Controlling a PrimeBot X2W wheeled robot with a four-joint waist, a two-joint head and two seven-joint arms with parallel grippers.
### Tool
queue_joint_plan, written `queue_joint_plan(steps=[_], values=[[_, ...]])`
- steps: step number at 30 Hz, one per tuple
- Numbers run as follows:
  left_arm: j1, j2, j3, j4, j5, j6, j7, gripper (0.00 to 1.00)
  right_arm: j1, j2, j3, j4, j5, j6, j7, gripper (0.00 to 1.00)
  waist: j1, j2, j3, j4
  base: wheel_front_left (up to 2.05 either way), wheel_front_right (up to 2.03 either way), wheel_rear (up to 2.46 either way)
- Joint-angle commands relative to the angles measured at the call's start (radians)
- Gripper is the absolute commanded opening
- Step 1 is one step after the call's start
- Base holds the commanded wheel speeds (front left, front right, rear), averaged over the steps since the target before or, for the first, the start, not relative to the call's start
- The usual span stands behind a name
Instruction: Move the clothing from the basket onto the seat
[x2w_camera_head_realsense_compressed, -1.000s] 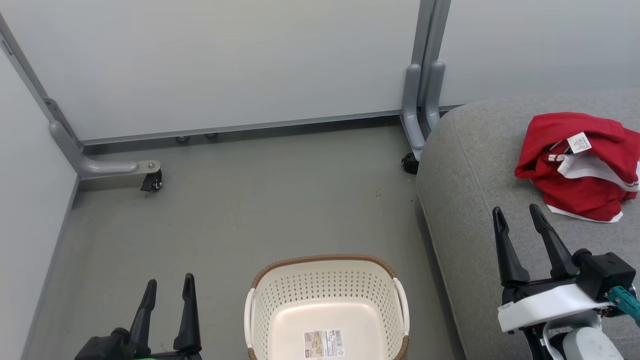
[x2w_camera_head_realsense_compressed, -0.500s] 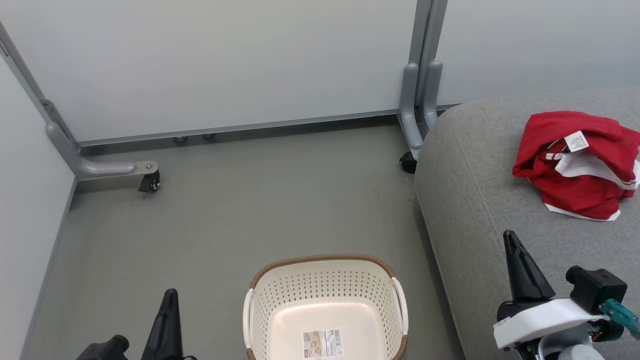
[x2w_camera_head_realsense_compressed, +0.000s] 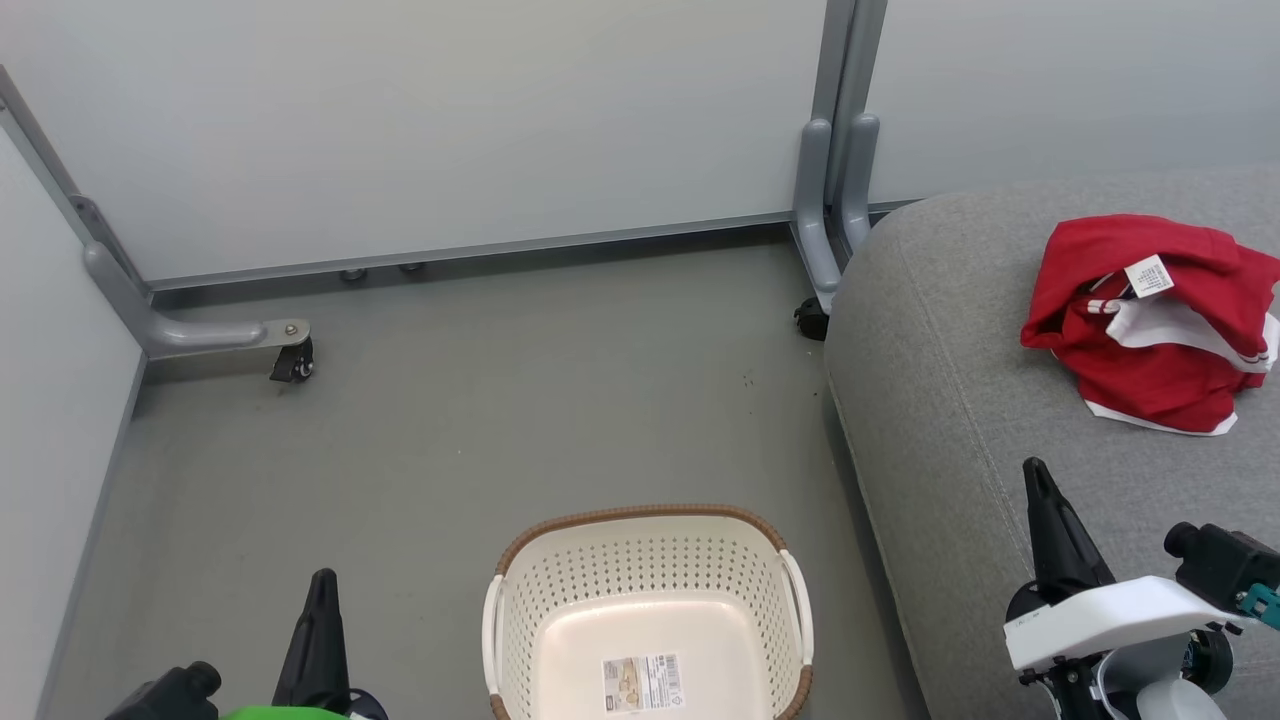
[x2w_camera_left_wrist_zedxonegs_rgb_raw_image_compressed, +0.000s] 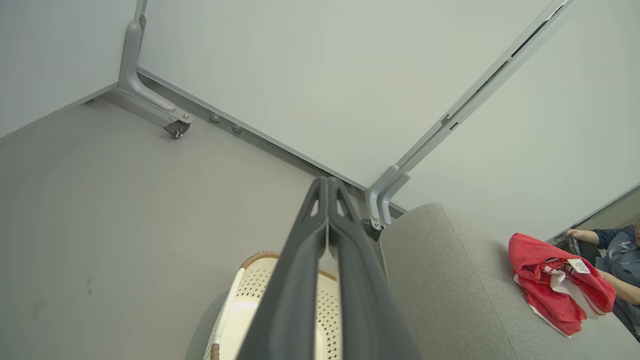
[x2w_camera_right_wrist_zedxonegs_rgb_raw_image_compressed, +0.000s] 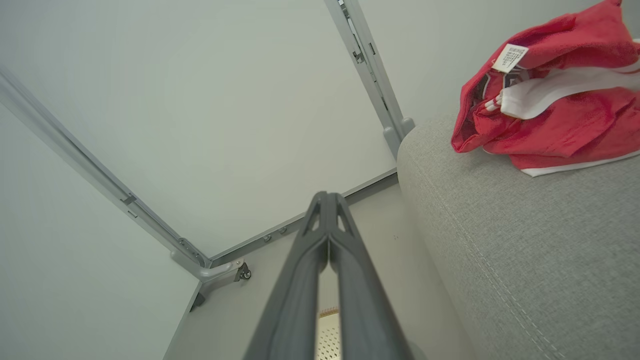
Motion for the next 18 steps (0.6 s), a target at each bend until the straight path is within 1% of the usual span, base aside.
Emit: queue_joint_plan(steps=[1,18], values=[[-0.038,0.012,0.007,-0.01,-0.038,0.0,0.009,0.0,-0.03,-0.003,-0.011,-0.009,0.038,0.0,0.009,0.0,0.0,0.0,0.001,-0.001,0.0,0.0,0.0],[-0.082,0.019,0.026,0.002,-0.257,-0.001,0.066,0.0,-0.055,0.012,-0.043,0.012,0.263,0.0,0.074,0.0,0.0,0.0,0.011,-0.009,0.0,0.0,0.0]])
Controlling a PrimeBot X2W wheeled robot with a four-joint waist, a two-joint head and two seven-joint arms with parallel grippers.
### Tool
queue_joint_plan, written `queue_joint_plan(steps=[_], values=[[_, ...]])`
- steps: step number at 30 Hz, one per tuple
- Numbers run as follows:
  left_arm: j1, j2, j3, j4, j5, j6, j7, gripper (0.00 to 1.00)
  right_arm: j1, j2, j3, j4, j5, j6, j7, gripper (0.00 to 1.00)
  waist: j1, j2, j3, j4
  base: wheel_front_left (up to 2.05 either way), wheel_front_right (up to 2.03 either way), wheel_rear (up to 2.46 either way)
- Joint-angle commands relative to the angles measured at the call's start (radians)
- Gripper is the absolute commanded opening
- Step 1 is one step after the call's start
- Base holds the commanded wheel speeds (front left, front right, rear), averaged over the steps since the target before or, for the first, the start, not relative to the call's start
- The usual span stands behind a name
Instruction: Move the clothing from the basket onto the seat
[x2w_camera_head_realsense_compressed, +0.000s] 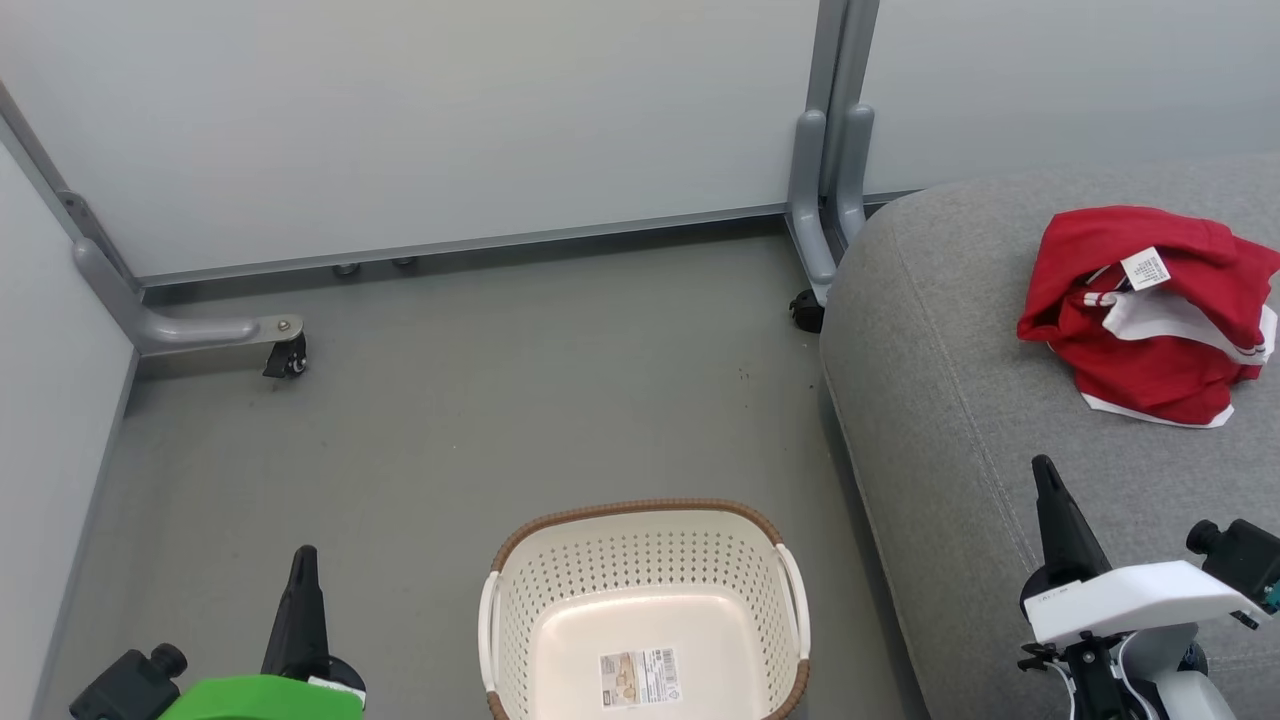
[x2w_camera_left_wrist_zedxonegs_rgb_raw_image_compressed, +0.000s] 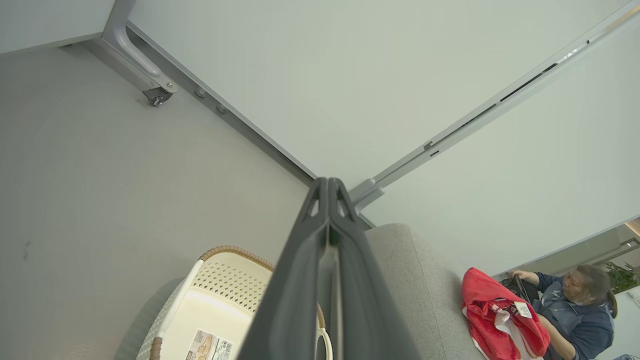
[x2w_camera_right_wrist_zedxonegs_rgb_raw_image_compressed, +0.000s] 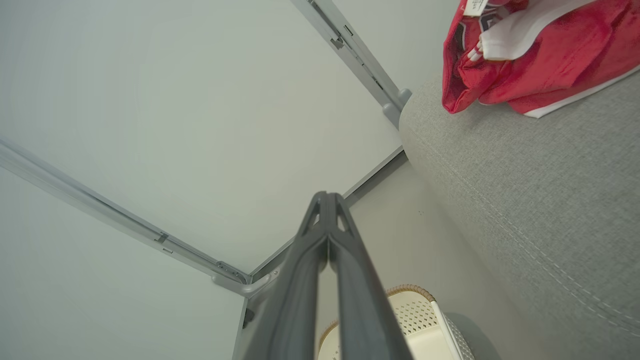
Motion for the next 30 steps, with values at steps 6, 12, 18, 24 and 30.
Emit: queue_joint_plan(steps=[6,12,18,24,30], values=[[-0.047,0.013,0.012,-0.004,-0.085,-0.001,0.023,0.0,-0.038,0.003,-0.018,-0.002,0.089,0.0,0.026,0.0,0.0,0.0,0.004,-0.003,0.0,0.0,0.0],[-0.059,0.014,0.019,0.0,-0.148,-0.001,0.042,0.0,-0.044,0.008,-0.028,0.004,0.155,0.0,0.045,0.0,0.0,0.0,0.008,-0.006,0.0,0.0,0.0],[-0.072,0.015,0.027,0.003,-0.207,-0.001,0.06,0.0,-0.051,0.012,-0.038,0.01,0.218,0.0,0.063,0.0,0.0,0.0,0.011,-0.009,0.0,0.0,0.0],[-0.083,0.015,0.034,0.006,-0.262,-0.001,0.076,0.0,-0.056,0.016,-0.046,0.016,0.276,0.0,0.08,0.0,0.0,0.0,0.015,-0.011,0.0,0.0,0.0],[-0.093,0.015,0.04,0.009,-0.315,-0.002,0.092,0.0,-0.063,0.02,-0.054,0.022,0.331,0.0,0.097,0.0,0.0,0.0,0.018,-0.014,0.0,0.0,0.0]])
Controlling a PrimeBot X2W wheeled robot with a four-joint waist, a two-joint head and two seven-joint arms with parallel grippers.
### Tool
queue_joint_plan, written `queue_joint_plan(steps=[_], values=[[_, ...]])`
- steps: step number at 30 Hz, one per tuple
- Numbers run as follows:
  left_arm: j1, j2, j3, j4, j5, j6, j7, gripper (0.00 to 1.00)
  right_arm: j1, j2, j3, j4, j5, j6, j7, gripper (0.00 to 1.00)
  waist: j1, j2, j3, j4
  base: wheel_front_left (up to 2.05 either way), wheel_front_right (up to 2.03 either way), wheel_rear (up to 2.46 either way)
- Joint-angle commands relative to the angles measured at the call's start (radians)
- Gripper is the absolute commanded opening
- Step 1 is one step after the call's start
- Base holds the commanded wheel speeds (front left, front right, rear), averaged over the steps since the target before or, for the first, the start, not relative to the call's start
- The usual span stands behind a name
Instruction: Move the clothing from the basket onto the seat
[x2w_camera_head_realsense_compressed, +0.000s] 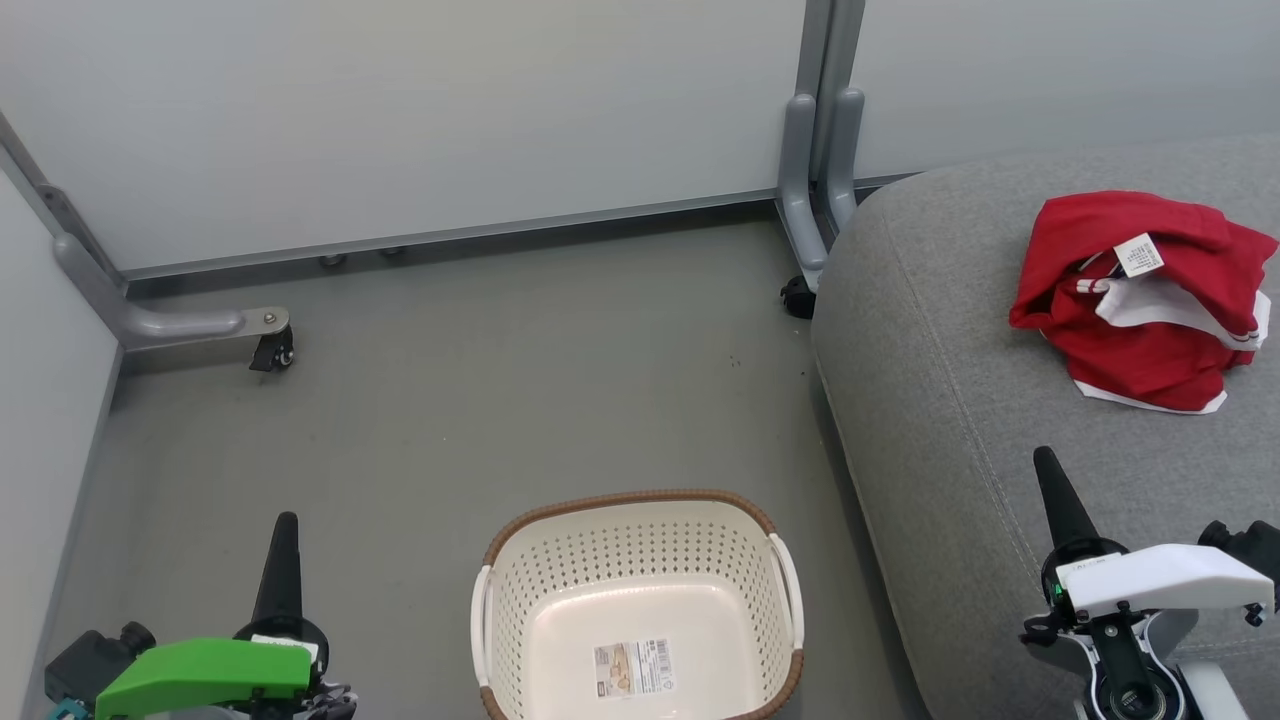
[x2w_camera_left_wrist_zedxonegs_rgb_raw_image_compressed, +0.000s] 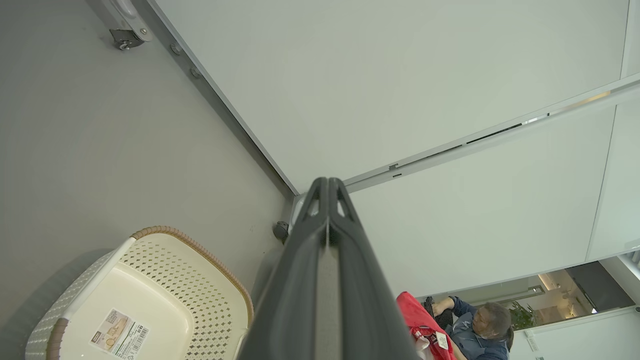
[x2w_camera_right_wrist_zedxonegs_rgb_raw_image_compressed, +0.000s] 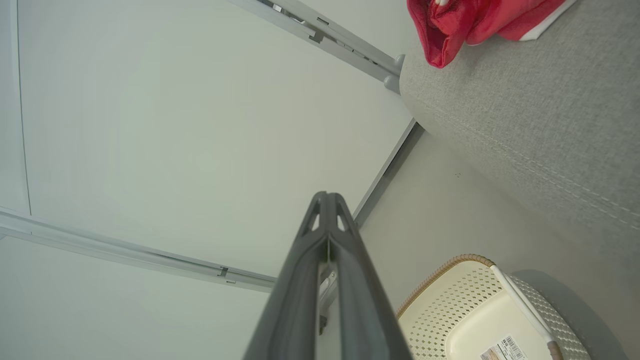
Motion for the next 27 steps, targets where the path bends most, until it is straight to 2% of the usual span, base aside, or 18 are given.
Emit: queue_joint_plan(steps=[1,27], values=[[-0.027,0.006,0.005,-0.007,-0.022,-0.002,0.008,0.0,-0.026,-0.002,-0.006,-0.004,0.026,0.0,0.009,0.0,0.0,0.0,0.001,-0.001,0.0,0.0,0.0],[-0.068,0.005,0.034,0.007,-0.218,-0.002,0.07,0.0,-0.047,0.016,-0.038,0.017,0.233,0.0,0.07,0.0,0.0,0.0,0.017,-0.013,0.0,0.0,0.0]])
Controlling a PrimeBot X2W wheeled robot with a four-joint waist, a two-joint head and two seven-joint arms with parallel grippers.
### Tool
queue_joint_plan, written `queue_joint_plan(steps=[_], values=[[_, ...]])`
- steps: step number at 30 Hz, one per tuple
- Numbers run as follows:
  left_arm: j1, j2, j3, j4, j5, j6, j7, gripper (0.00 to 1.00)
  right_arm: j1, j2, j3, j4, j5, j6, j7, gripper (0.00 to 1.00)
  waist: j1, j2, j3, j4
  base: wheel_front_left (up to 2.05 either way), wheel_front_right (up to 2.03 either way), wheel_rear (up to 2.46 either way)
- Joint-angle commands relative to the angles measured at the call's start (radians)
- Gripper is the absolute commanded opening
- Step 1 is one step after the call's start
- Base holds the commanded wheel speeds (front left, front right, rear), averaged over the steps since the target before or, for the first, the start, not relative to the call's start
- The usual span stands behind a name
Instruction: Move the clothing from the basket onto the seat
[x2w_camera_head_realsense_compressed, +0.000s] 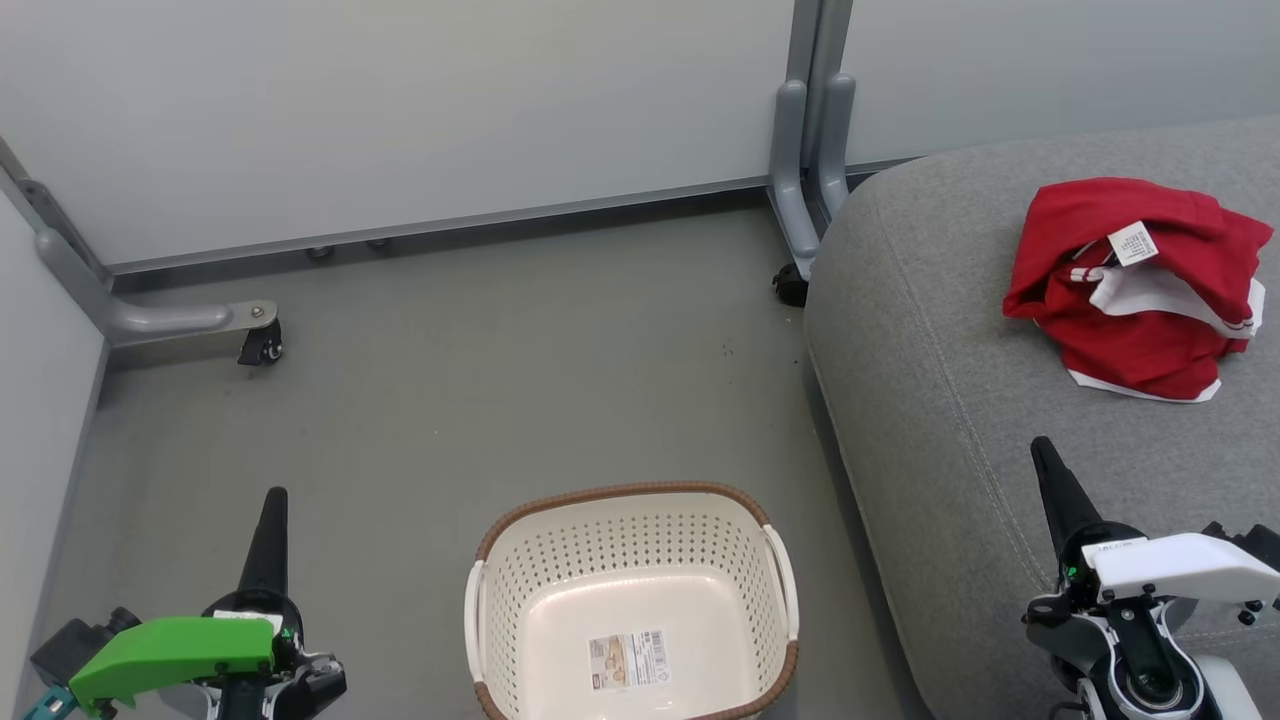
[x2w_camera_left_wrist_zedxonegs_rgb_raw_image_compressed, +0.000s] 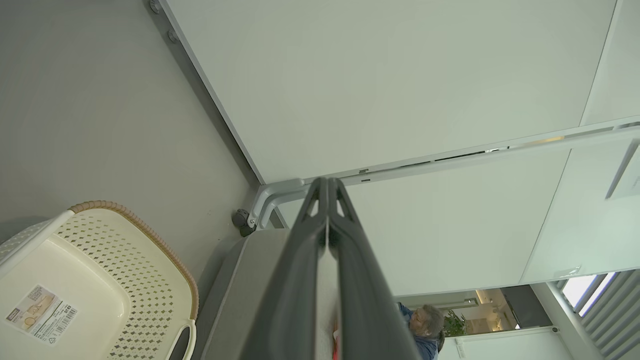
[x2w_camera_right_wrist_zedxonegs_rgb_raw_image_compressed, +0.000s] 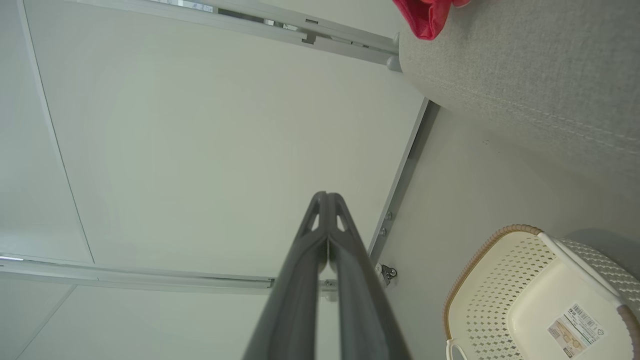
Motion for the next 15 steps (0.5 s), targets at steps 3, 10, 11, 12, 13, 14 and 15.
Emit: queue_joint_plan(steps=[3,10,11,12,13,14,15], values=[[-0.028,0.004,0.007,0.0,-0.036,-0.002,0.011,0.0,-0.022,0.003,-0.007,0.002,0.036,0.0,0.011,0.0,0.0,-0.0001,0.002,-0.002,0.0,0.0,0.0],[-0.035,0.003,0.015,0.004,-0.08,-0.002,0.025,0.0,-0.025,0.006,-0.015,0.006,0.083,0.0,0.026,0.0,0.0,-0.0001,0.006,-0.005,0.0,0.0,0.0],[-0.037,0.003,0.016,0.004,-0.086,-0.002,0.028,0.0,-0.026,0.006,-0.016,0.007,0.09,0.0,0.028,0.0,0.0,-0.0001,0.007,-0.005,0.0,0.0,0.0],[-0.039,0.003,0.017,0.005,-0.091,-0.002,0.03,0.0,-0.027,0.007,-0.017,0.008,0.096,0.0,0.03,0.0,0.0,-0.0001,0.008,-0.006,0.0,0.0,0.0],[-0.041,0.002,0.018,0.005,-0.098,-0.002,0.031,0.0,-0.028,0.008,-0.018,0.008,0.103,0.0,0.031,0.0,0.0,-0.0001,0.008,-0.006,0.0,0.0,0.0],[-0.043,0.002,0.019,0.005,-0.104,-0.002,0.032,0.0,-0.029,0.008,-0.019,0.009,0.109,0.0,0.033,0.0,0.0,-0.0001,0.009,-0.007,0.0,0.0,0.0],[-0.044,0.002,0.021,0.006,-0.111,-0.002,0.036,0.0,-0.03,0.009,-0.02,0.01,0.116,0.0,0.035,0.0,0.0,-0.0001,0.009,-0.007,0.0,0.0,0.0]])
